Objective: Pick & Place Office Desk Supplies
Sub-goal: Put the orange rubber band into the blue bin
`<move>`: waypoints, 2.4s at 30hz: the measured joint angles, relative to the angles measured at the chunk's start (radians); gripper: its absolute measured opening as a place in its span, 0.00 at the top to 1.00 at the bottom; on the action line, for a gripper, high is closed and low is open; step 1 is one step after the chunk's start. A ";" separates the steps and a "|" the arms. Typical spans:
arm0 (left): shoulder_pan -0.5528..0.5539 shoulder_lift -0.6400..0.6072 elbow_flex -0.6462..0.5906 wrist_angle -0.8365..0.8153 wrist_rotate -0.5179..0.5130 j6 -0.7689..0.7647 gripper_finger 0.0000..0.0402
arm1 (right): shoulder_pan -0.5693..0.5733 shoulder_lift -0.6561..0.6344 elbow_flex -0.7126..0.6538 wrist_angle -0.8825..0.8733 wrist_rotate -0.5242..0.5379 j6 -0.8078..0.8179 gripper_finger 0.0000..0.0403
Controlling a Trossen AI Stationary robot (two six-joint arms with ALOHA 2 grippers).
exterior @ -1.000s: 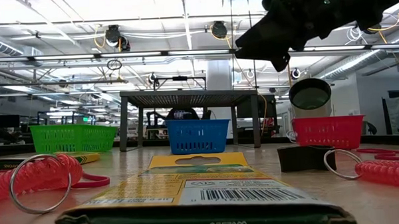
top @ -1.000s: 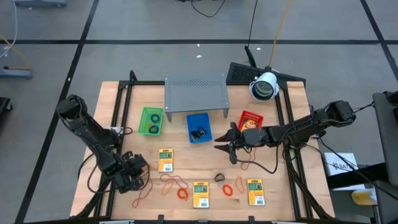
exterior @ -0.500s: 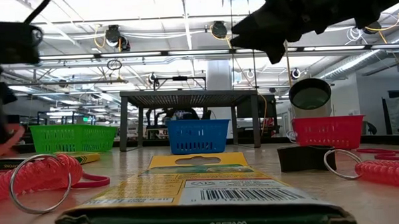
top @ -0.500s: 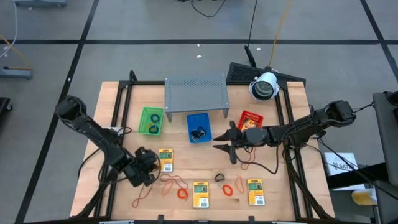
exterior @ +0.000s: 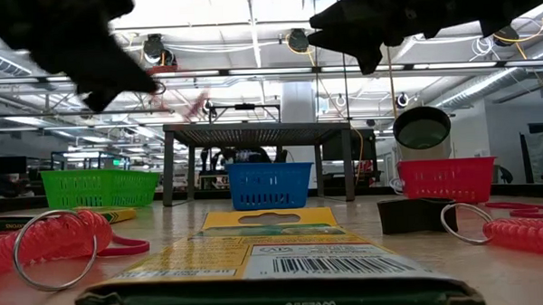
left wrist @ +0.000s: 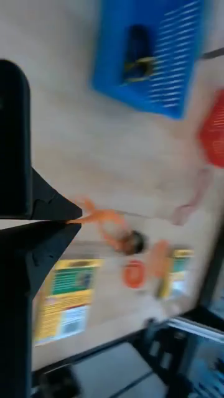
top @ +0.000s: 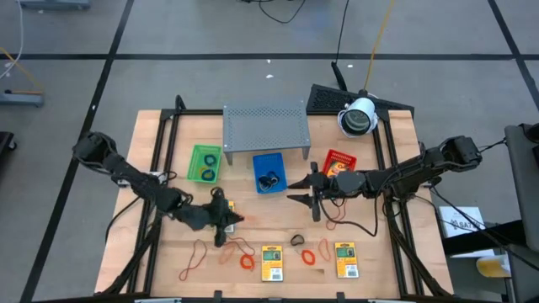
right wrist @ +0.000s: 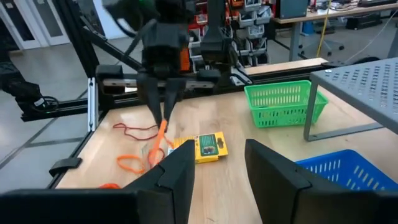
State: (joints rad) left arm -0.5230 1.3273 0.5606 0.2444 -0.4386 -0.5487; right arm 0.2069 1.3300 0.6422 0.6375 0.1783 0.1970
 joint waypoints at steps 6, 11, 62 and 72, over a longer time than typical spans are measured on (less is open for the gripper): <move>0.131 0.000 0.000 0.180 -0.066 0.215 1.00 | 0.026 0.000 0.000 0.079 -0.001 -0.048 0.68; 0.230 0.000 0.000 0.299 -0.059 0.269 1.00 | 0.040 0.000 0.000 0.131 0.000 -0.063 0.68; 0.308 0.141 0.284 0.351 0.230 0.397 0.99 | 0.066 0.060 0.000 0.290 0.003 -0.173 0.68; 0.309 0.141 0.284 0.358 0.230 0.397 0.99 | 0.061 0.060 0.000 0.290 0.003 -0.119 0.68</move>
State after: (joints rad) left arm -0.2142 1.4685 0.8448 0.6025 -0.2086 -0.1516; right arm 0.2680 1.3903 0.6422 0.9276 0.1814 0.0780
